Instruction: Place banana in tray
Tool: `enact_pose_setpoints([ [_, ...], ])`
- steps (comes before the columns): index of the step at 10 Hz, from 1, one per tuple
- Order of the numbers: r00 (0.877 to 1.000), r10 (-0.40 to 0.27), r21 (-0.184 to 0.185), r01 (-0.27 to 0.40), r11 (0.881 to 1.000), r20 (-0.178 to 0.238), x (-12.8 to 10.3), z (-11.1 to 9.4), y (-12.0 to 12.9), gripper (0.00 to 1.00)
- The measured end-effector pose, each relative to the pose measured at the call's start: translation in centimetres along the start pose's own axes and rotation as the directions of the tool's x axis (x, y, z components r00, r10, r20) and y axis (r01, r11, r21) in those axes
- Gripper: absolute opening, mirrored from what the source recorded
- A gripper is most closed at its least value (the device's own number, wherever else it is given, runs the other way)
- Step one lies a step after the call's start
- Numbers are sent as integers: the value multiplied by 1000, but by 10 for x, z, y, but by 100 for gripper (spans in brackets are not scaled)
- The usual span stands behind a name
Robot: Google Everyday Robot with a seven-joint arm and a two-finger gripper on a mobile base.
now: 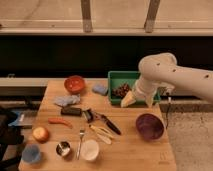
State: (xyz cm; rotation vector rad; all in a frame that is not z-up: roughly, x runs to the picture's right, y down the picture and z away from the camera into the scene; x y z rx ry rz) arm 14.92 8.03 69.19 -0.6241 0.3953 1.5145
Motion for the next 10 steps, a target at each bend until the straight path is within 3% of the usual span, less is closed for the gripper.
enact_pose_setpoints([
  [2,995,-98,-10,98,995,-35,0,14,37,80],
  [4,974,-212,-33,210,977,-79,6,32,84,80],
  [6,937,-322,-65,316,947,-134,21,56,121,80],
  [8,892,-409,-87,400,912,-193,36,86,152,80],
  [10,863,-445,-94,436,895,-238,43,106,165,80],
])
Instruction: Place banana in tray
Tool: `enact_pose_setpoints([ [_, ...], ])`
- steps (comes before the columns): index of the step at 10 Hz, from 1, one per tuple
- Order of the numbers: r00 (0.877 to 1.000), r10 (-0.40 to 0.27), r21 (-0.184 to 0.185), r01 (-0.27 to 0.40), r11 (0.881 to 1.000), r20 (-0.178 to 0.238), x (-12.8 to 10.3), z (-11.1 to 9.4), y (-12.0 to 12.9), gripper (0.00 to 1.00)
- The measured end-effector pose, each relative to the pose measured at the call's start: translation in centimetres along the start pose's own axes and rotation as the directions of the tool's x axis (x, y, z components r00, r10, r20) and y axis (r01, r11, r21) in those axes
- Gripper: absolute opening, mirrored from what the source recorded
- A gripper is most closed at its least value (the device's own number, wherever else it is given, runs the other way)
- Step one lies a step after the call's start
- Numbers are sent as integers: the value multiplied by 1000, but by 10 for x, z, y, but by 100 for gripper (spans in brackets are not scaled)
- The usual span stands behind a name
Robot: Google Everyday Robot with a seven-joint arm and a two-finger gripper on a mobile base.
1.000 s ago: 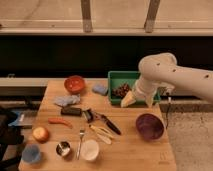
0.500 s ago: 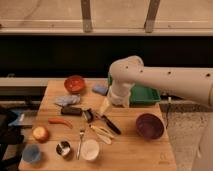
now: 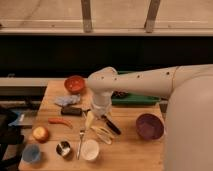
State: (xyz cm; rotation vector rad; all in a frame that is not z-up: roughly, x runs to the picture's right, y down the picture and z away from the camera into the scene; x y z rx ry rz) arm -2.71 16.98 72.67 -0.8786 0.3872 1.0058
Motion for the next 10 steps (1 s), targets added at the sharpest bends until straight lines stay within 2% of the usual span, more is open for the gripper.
enact_pose_setpoints([
  [1,1000,-11,-6,11,1000,-14,-1,8,5,80],
  [6,1000,-7,-6,7,1000,-15,-1,8,3,80],
  [8,999,-12,-32,10,999,-42,-6,17,5,80],
  [10,997,-30,-67,25,997,-77,-14,38,10,80],
])
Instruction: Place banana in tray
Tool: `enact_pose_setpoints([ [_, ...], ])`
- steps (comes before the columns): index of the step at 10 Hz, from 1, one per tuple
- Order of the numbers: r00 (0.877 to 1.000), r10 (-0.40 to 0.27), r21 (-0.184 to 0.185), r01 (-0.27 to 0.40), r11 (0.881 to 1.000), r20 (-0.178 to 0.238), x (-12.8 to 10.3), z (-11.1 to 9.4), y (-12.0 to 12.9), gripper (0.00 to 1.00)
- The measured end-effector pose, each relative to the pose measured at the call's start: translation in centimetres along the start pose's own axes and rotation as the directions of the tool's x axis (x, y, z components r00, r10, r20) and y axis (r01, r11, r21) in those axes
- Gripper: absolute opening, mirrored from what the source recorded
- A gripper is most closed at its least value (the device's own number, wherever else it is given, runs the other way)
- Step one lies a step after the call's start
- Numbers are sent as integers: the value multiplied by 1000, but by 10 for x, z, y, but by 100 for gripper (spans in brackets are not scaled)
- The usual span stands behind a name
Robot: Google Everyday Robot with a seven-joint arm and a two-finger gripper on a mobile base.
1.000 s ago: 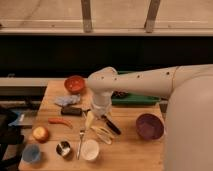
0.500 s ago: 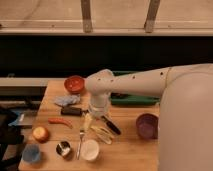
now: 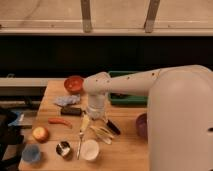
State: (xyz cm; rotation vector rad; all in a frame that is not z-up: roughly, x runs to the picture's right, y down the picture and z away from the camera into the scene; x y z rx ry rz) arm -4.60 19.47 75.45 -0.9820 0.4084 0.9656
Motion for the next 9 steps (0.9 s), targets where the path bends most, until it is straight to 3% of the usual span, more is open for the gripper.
enact_pose_setpoints([
  [4,998,-4,-46,1,999,-63,-5,28,-4,80],
  [8,992,2,-70,-10,997,-122,-7,54,-7,80],
  [9,990,15,-65,-24,998,-137,-6,60,-10,74],
])
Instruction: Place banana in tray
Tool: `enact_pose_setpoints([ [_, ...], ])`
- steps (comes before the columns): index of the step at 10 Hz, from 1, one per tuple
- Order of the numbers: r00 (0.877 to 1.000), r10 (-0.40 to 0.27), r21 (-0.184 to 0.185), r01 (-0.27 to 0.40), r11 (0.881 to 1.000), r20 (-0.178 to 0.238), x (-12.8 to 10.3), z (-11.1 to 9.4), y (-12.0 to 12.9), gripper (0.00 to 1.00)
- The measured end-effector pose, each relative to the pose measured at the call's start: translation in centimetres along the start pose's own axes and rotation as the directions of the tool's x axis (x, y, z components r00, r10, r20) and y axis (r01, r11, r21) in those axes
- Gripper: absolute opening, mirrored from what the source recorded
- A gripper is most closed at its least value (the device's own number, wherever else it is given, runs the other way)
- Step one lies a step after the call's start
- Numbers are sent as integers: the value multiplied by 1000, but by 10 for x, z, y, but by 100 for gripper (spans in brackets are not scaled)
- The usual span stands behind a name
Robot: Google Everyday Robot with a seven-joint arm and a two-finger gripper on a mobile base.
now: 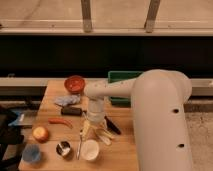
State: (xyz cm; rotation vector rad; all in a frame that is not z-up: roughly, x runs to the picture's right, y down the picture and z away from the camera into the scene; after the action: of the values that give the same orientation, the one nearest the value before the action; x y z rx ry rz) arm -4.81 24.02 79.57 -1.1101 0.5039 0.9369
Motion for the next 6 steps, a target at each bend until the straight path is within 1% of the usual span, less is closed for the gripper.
enact_pose_setpoints([
  [2,999,30,23,-29,999,-17,-1,6,-2,55],
  [3,999,32,28,-31,999,-25,-1,7,-1,46],
  [5,999,32,26,-32,999,-17,-2,4,-3,24],
  [6,999,30,27,-29,999,-20,-2,4,-1,15],
])
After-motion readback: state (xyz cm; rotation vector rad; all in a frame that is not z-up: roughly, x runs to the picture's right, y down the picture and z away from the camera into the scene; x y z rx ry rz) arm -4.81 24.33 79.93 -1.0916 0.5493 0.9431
